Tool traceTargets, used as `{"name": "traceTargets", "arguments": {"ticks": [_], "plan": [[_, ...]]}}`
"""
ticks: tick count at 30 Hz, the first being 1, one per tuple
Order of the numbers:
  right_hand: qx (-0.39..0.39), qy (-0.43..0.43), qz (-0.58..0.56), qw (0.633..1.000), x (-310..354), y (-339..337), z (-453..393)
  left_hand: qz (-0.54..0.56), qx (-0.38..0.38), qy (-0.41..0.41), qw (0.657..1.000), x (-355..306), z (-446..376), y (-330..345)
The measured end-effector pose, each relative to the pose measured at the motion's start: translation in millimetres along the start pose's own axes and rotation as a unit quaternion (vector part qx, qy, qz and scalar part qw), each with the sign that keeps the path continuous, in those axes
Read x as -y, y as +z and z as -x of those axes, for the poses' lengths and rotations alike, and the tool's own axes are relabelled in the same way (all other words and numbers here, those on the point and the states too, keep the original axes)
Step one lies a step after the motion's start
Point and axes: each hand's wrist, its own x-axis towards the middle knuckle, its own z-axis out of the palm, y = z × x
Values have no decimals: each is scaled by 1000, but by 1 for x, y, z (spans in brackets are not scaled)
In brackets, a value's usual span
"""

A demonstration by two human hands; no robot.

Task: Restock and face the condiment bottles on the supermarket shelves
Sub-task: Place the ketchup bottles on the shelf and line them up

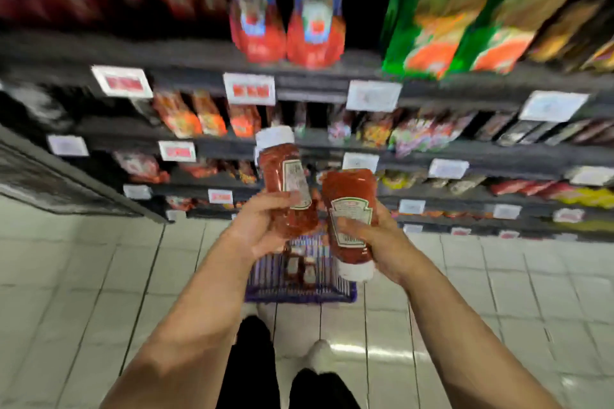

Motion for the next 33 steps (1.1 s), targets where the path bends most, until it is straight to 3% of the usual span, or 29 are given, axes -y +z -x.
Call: {"name": "traceTargets", "arguments": {"ticks": [7,14,16,20,26,28,33], "plan": [[-47,-139,66,987,144,43,37,-94,54,157,982,-120,32,96],[-99,-206,198,953,243,79,31,-227,71,236,942,-216,56,119],[-122,-258,319,904,271,92,19,-246,65,257,932,-239,57,115],[-180,-299,572,742,321,120,-18,-229,78,272,931,-276,55,103],[-168,-384,758,500,351,160,-79,-213,102,257,937,-312,48,84],[-161,-400,772,467,351,166,-97,-208,101,254,939,-320,44,82],[-162,-460,746,454,343,166,-127,-240,95,258,931,-333,40,77]]}}
